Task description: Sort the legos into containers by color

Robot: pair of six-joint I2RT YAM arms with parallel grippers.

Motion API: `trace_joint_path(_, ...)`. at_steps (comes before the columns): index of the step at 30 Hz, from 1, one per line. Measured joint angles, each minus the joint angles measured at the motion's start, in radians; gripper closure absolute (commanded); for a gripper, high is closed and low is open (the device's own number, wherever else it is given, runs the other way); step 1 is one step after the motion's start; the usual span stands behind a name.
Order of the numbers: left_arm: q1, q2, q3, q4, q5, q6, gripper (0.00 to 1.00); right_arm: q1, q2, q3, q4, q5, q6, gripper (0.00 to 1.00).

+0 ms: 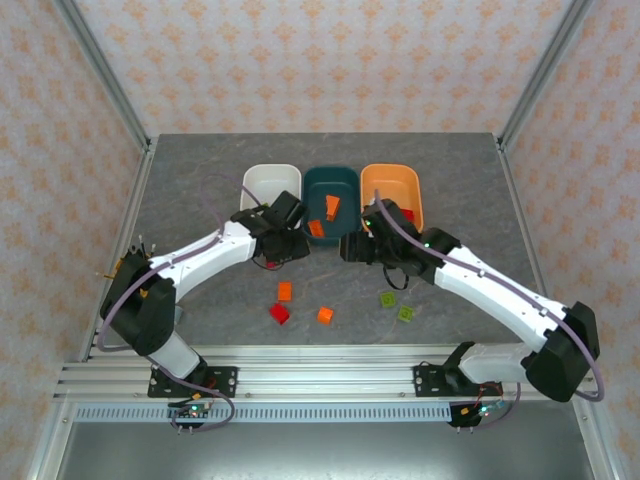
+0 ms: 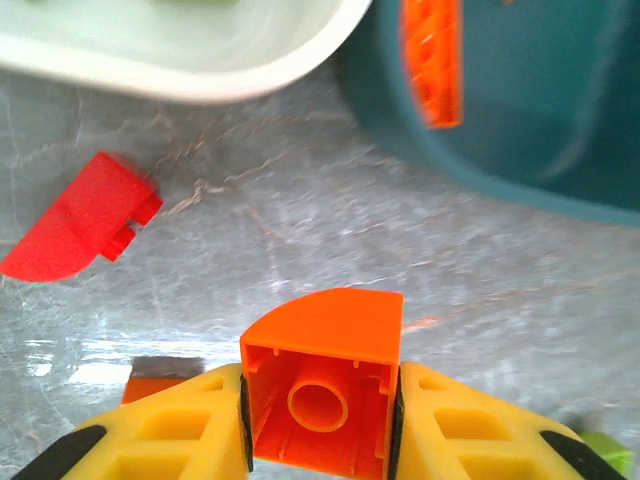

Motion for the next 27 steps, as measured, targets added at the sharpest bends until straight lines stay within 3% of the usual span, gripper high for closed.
trace_joint_path(7,0.0,0.114,0.24,-0.025,0.001,0.022,0.71,-0.068,-0.014,0.0,0.012,0.002,0.051,0.32)
trace_joint_path(16,0.0,0.517,0.616,-0.049,0.03,0.054,0.71,-0.087,-0.015,0.0,0.012,0.003,0.11,0.32)
trace_joint_path(21,0.0,0.661,0.735,-0.096,0.042,0.073,0.51,-0.087,-0.025,0.0,0.008,0.015,0.122,0.3)
trace_joint_path(27,0.0,0.662,0.781,-0.138,0.053,0.078,0.32,-0.088,-0.029,0.0,-0.037,0.033,0.12,0.3)
